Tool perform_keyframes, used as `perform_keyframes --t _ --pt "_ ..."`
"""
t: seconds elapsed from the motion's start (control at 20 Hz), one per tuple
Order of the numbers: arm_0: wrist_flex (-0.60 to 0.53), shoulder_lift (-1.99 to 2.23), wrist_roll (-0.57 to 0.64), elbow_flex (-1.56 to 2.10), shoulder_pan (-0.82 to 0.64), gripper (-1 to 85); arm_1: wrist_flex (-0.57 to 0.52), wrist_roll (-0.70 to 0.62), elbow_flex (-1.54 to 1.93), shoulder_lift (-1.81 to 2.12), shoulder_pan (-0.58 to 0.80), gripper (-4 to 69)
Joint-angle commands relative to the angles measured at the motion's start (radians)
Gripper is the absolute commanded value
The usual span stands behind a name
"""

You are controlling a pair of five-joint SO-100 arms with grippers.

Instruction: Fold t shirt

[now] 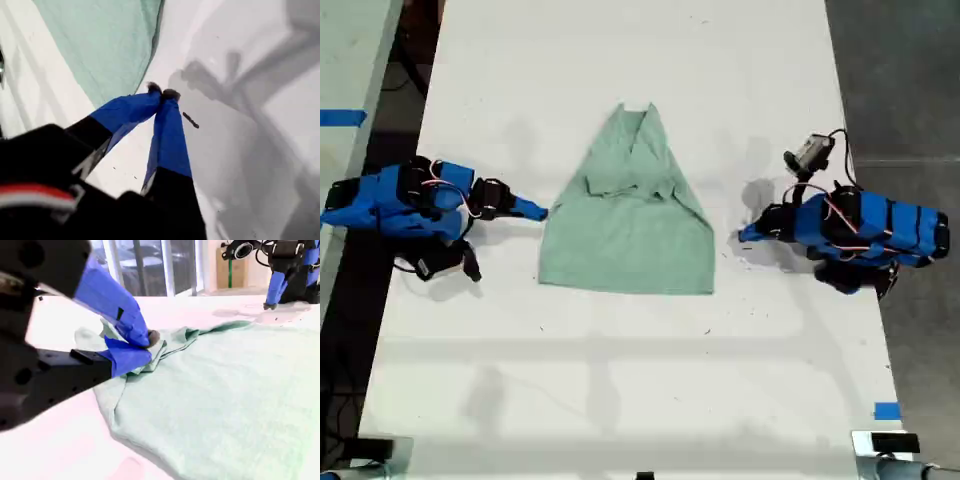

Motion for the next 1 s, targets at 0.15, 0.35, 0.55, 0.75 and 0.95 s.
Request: perform_keyframes --t 0.15,0.35,0.55,0.75,0.95 --pt "0.086 0.009 -0.16 -0.006 -0.028 0.0 0.175 0.029 -0.089 0.003 0.035 -0.8" --pt "0.084 0.009 -0.16 -0.006 -0.031 0.0 0.178 0.034 -0.21 -0.086 0.026 -0.8" --pt "0.084 0.009 -0.16 -0.006 -0.031 0.0 0.166 0.169 -0.632 -0.782 -0.041 -0.8" --pt "0.086 0.009 -0.16 -0.006 -0.028 0.0 0.083 0.295 -0.894 -1.278 -0.143 13.0" --pt "0.086 0.009 -0.158 -0.006 -0.026 0.0 -0.006 0.235 -1.032 -1.562 -0.15 16.1"
